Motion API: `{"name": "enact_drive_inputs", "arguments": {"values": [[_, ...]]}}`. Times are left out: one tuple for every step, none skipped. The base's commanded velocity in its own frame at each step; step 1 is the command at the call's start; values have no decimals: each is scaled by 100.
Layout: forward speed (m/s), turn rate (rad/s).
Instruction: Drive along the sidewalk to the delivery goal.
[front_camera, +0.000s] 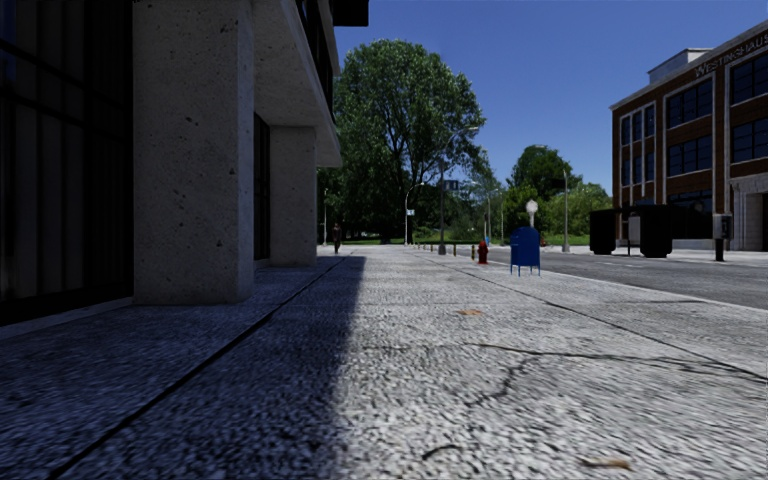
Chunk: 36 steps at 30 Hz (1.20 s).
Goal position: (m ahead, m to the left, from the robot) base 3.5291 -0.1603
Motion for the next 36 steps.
{"name": "enact_drive_inputs", "arguments": {"values": [[200,0],[200,0],[200,0],[200,0],[200,0],[200,0],[200,0],[200,0],[200,0],[200,0],[200,0],[200,0],[200,0],[200,0],[200,0],[200,0],[200,0],[200,0],[200,0],[200,0],[200,0],[200,0],[200,0],[200,0],[200,-3],[200,-3],[200,-16],[200,-24],[200,-24],[200,-26],[200,-27],[200,-27],[200,-27],[200,-27],[199,-27],[199,-27]]}}
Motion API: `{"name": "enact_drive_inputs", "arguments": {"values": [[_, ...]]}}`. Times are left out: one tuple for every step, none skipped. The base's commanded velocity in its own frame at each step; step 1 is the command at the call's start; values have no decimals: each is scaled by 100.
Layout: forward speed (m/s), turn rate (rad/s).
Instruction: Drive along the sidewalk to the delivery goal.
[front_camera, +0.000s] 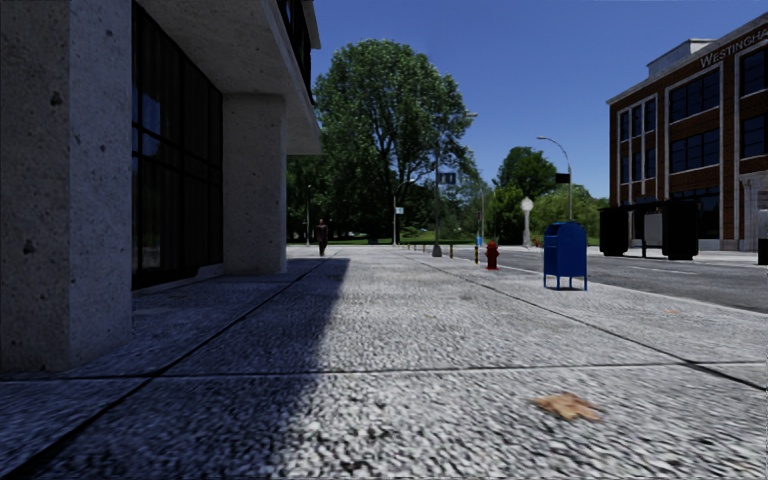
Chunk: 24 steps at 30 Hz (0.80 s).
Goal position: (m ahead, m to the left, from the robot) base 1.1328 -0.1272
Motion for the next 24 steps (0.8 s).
{"name": "enact_drive_inputs", "arguments": {"values": [[195,-27],[184,-27],[178,-27],[178,-27],[177,-27],[176,-27],[176,-27],[176,-27],[176,-27],[175,-27],[175,-27],[175,-27],[172,-27],[168,-27],[166,-27],[166,-27],[165,-12],[157,0],[132,0],[132,0],[54,0],[0,0],[0,0],[0,0]]}}
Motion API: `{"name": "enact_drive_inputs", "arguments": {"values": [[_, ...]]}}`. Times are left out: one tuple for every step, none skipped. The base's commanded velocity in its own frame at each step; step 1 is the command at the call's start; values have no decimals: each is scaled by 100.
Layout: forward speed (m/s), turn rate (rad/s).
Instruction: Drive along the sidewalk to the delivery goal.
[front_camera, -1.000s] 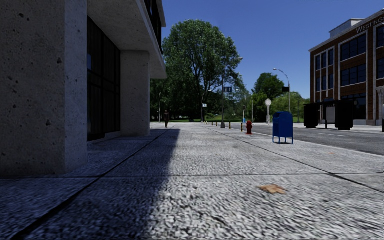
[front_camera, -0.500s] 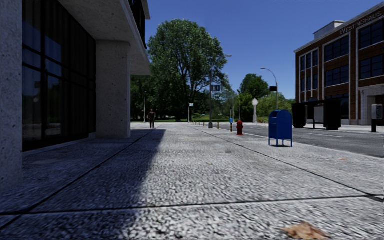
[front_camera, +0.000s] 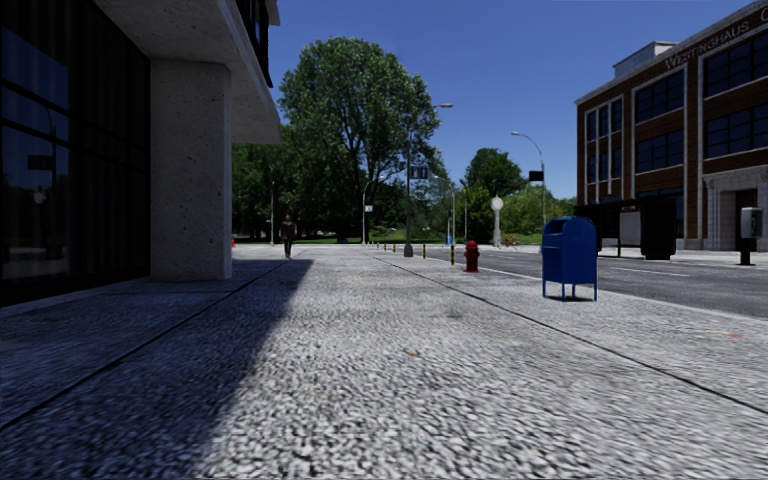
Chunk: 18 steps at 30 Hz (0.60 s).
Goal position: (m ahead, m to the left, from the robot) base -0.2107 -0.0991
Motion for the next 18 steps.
{"name": "enact_drive_inputs", "arguments": {"values": [[0,0],[0,0],[0,0],[0,0],[0,0],[0,0],[0,0],[0,0],[0,0],[0,0],[0,0],[0,0],[0,0],[0,0],[0,0],[0,0],[0,0],[0,0]]}}
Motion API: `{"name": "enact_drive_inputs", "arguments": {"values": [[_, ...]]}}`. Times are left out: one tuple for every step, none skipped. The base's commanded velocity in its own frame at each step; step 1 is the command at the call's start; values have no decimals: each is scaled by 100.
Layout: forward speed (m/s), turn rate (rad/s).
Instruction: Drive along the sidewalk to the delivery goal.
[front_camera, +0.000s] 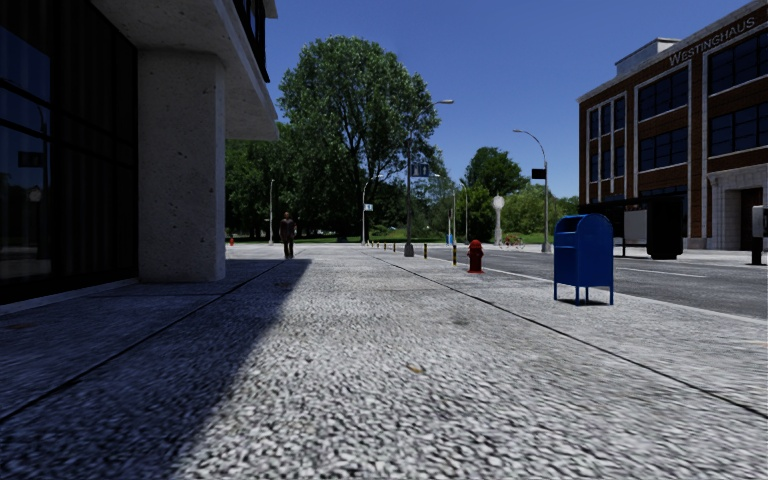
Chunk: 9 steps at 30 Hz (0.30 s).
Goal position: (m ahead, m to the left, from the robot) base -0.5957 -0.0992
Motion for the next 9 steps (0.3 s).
{"name": "enact_drive_inputs", "arguments": {"values": [[0,0],[0,0],[0,0],[0,0],[0,0],[0,0],[0,0],[0,0],[0,0]]}}
